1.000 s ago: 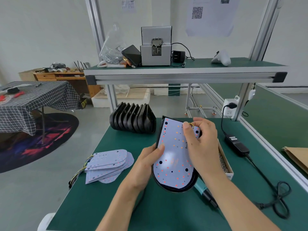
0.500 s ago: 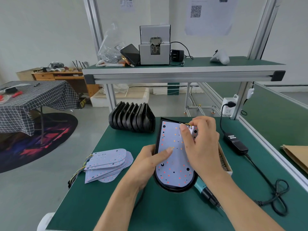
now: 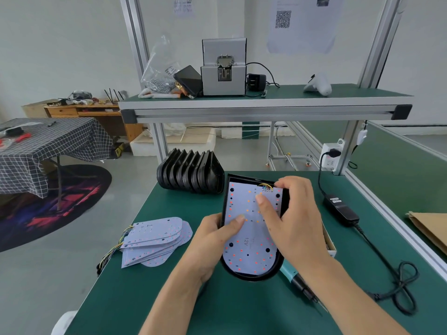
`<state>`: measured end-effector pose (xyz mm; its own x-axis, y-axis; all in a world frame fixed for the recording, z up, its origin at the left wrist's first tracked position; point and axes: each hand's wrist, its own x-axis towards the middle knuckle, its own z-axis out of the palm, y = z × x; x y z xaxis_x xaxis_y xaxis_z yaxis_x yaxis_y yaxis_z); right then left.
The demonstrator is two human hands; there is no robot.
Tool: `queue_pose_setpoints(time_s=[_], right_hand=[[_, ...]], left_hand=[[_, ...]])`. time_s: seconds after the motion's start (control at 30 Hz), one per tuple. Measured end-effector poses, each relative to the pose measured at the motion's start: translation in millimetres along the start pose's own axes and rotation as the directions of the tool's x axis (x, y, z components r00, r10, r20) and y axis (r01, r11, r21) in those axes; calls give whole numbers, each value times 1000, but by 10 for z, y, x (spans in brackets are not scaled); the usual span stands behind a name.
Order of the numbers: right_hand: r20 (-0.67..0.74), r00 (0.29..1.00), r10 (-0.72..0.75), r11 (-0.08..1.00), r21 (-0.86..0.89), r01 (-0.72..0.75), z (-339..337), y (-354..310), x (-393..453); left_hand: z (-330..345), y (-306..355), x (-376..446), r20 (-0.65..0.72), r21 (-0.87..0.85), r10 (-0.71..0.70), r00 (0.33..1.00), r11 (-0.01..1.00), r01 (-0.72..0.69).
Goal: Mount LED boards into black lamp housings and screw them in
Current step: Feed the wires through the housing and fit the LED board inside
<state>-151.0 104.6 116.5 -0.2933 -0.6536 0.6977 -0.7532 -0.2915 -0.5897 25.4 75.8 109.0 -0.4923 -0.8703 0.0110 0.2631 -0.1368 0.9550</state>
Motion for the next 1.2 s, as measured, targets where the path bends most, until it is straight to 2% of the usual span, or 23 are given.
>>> queue_pose_setpoints(time_s=[0.1,0.17,0.23,0.4,0.57,0.63,0.8,1.2], right_hand=[[150,961,233,943,207,-261,-43,20,0],[295,895,334,825,368,-429,-37,34,25],[388,853,350,695,503,-514,-5,47,28],[380,865,328,654,569,-499,44,23,2],[409,869,280,628,606,-488,65,-4,-43],[432,862,265,610,617,-497,71,-20,-48],[428,868,251,653,587,-478,73,-33,-13],[417,873,251,640,606,-473,69,-30,-5]], left_hand=[[-17,24,1,-4,12,1,1000,1000,-1],[-34,11,-2,4,29,1,1000,1000,-2],[-46,-11,-10,6,54,13,1000,998,-13],[-59,6,-33,-9,71,27,1000,997,-26],[-102,64,-45,-11,83,-31,999,996,32],[-92,81,-37,-53,96,-45,998,994,50],[-94,69,-24,-111,165,-14,994,986,33],[-32,27,29,-242,282,57,968,959,14]])
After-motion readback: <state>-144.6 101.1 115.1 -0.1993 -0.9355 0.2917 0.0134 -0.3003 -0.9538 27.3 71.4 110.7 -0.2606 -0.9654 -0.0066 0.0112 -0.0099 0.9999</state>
